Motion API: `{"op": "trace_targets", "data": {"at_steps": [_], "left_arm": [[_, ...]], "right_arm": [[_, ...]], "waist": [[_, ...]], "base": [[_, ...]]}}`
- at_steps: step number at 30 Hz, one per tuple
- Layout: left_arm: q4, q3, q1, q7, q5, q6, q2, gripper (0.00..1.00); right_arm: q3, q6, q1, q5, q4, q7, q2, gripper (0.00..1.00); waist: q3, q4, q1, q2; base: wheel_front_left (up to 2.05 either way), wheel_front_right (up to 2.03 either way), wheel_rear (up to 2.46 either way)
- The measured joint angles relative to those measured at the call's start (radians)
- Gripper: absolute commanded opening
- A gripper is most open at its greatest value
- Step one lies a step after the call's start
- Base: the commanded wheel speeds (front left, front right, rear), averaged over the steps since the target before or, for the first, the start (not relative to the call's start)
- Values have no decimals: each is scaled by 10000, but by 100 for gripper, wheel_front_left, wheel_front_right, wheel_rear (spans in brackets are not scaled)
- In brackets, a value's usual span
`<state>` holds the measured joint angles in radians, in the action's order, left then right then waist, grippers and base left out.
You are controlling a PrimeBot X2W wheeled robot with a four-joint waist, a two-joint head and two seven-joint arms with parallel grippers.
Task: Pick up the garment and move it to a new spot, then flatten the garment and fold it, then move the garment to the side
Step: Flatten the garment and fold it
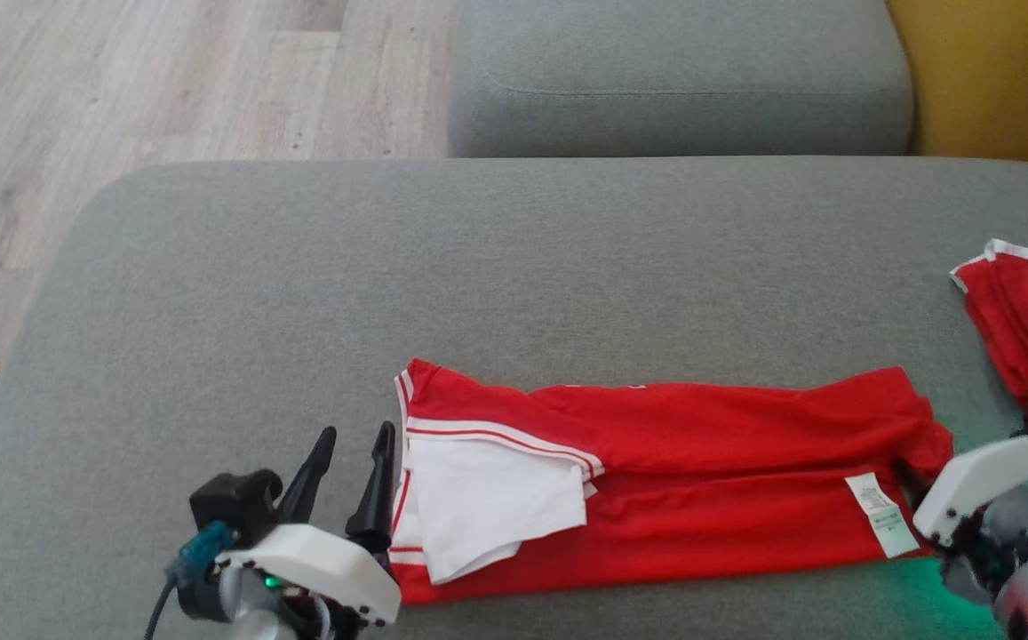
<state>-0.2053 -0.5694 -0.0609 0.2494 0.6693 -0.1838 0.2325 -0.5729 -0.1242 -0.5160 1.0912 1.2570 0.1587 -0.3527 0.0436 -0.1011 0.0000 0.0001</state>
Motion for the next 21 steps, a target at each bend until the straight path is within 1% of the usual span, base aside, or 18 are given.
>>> {"op": "trace_targets", "data": {"at_steps": [2, 9, 10, 12, 13, 14, 16, 18, 21], "left_arm": [[-50, 15, 2, 0, -31, 4, -69, 100], [-253, 82, 2, 0, -173, 92, -148, 100], [-268, 90, 2, 0, -173, 94, -159, 100], [-297, 104, 2, 0, -173, 171, -174, 100], [-324, 121, 2, 0, -173, 171, -180, 100], [-343, 148, 2, 0, -173, 171, -182, 100], [-383, 253, 4, 0, -173, 171, -192, 100], [-412, 320, 5, 0, -174, 173, -194, 100], [-437, 343, 23, 0, -174, 180, -219, 100]], "right_arm": [[-6, 2, -222, 0, 144, 374, -6, 100], [270, 2, -292, 104, 261, 853, -19, 100], [316, 2, -291, 107, 261, 915, -25, 95], [414, 2, -291, 199, 278, 984, 0, 49], [431, 2, -285, 207, 307, 976, 12, 7], [464, 2, -281, 211, 320, 918, 31, 0], [491, 0, -261, 221, 349, 671, 138, 0], [522, 2, -255, 219, 410, 136, 282, 0], [546, 2, -249, 201, 384, -579, 282, 0]], "waist": [[-32, -66, 0, 0], [-118, -197, 0, 0], [-124, -213, 0, 0], [-123, -237, 0, 0], [-118, -247, 0, 0], [-110, -254, 0, 0], [-85, -256, 0, 0], [-44, -242, 0, 0], [24, -205, 0, 0]], "base": [[0, 0, 0], [0, 0, 0], [0, 0, 0], [0, 0, 0], [0, 0, 0], [0, 0, 0], [0, 0, 0], [0, 0, 0], [0, 0, 0]]}}
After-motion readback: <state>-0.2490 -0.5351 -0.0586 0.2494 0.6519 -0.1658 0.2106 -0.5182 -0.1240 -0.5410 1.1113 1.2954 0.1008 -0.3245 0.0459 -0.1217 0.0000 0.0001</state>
